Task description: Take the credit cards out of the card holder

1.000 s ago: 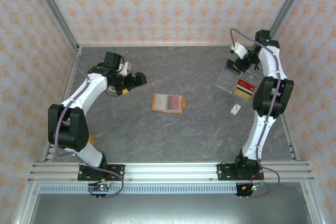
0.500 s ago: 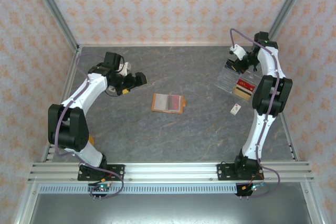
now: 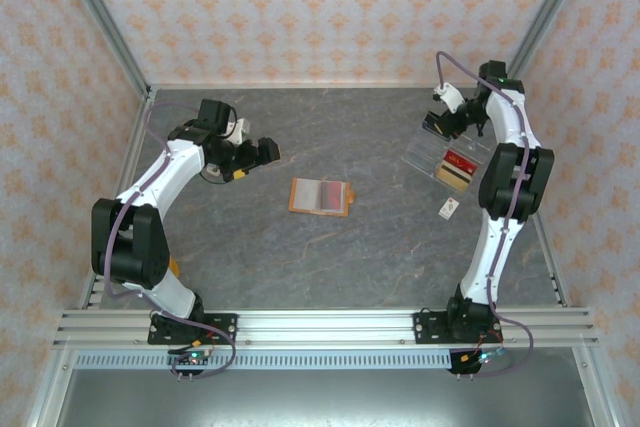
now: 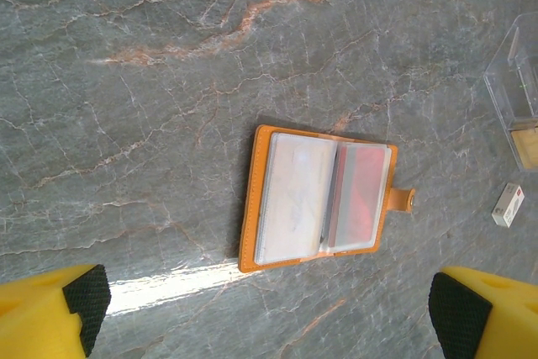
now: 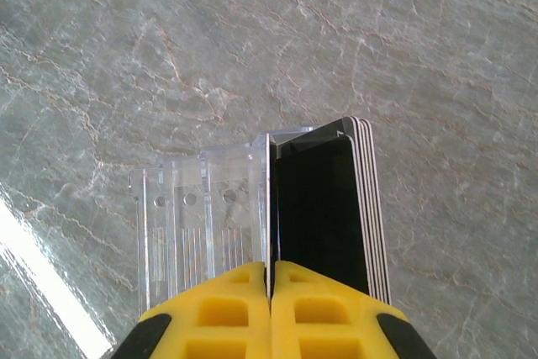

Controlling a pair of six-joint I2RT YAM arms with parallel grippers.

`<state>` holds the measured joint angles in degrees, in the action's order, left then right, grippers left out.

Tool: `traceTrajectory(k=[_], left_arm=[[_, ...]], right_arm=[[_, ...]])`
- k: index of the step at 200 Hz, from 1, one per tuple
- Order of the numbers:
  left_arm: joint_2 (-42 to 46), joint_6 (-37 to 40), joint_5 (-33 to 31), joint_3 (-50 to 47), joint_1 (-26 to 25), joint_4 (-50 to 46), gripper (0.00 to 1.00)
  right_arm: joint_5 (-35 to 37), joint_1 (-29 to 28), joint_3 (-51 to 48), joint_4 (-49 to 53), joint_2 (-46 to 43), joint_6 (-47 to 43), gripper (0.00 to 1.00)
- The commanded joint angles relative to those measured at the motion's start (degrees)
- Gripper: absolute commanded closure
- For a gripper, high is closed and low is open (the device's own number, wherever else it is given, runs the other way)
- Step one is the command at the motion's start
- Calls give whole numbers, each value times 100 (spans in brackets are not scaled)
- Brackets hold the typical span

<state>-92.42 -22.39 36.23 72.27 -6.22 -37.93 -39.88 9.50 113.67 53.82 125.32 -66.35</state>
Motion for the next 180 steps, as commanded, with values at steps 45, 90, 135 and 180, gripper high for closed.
traceTrajectory(k=[45,90,135,180], left_arm=[[-58,96,126,75,51,40,0],[-49,112,157,72,53,31,0],[-63,86,288,64,53,84,0],[-46,69,307,59,53,110,0]], right_arm=[[134,-456,-173,-217,-58,508,93],[705,-541,-319,-484,-260,640,89],[829,-537,-316,-478,-605,742,74],[859,-541,-362,-454,-826,779,73]])
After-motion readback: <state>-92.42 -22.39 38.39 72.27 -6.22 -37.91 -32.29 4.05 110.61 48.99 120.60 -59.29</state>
